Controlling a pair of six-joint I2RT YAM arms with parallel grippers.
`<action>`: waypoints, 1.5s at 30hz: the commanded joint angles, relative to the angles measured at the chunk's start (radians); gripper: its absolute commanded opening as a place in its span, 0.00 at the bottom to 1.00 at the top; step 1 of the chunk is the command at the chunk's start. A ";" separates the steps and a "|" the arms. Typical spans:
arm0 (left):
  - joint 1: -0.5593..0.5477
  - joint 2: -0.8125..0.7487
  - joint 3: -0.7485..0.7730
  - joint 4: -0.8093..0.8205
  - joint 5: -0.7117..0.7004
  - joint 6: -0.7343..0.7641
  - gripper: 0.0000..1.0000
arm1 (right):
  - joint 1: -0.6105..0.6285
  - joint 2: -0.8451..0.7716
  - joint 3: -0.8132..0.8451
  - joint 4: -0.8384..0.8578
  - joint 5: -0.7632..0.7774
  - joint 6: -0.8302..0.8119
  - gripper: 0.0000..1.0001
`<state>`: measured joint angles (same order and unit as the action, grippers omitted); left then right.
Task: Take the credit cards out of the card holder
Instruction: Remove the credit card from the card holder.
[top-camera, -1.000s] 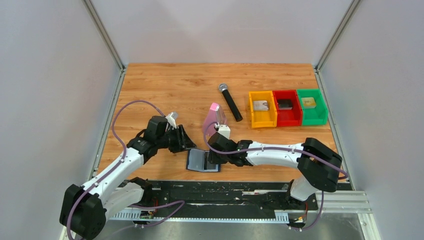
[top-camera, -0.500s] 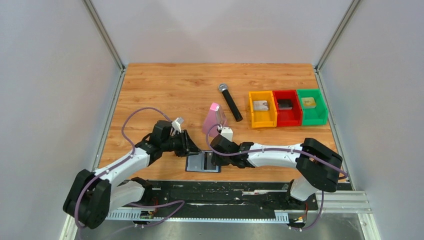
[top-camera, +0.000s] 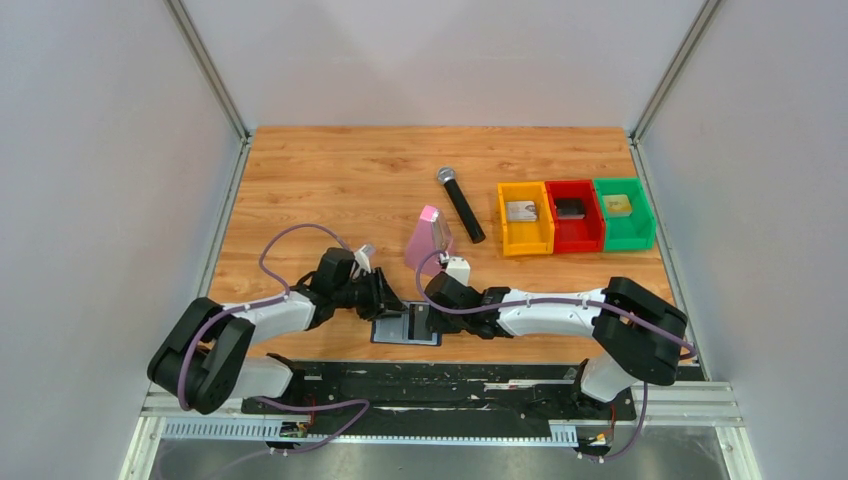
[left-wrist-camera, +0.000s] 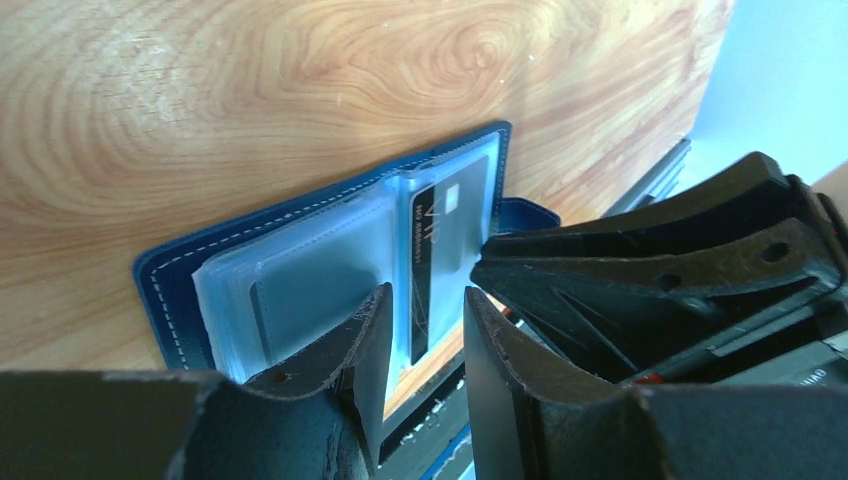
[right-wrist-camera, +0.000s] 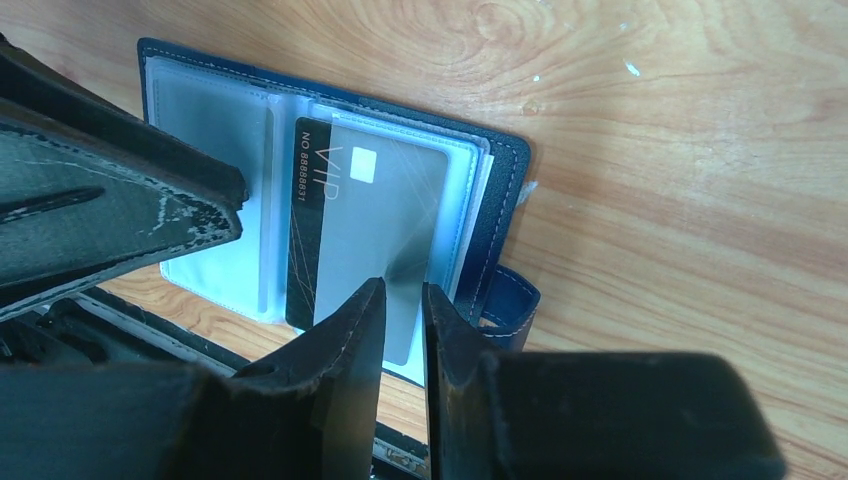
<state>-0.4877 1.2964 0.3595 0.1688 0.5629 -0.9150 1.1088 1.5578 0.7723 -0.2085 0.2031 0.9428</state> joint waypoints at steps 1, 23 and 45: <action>-0.023 0.015 0.008 0.020 -0.063 0.028 0.40 | -0.006 -0.022 -0.012 0.016 0.016 0.022 0.21; -0.115 0.092 -0.003 0.120 -0.125 -0.051 0.26 | -0.010 -0.013 -0.011 0.016 0.014 0.027 0.20; -0.114 -0.120 0.025 -0.111 -0.216 -0.028 0.00 | -0.032 -0.074 -0.015 0.009 0.012 -0.027 0.22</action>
<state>-0.5961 1.2179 0.3599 0.0967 0.3767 -0.9634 1.0840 1.5475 0.7654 -0.2062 0.1997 0.9573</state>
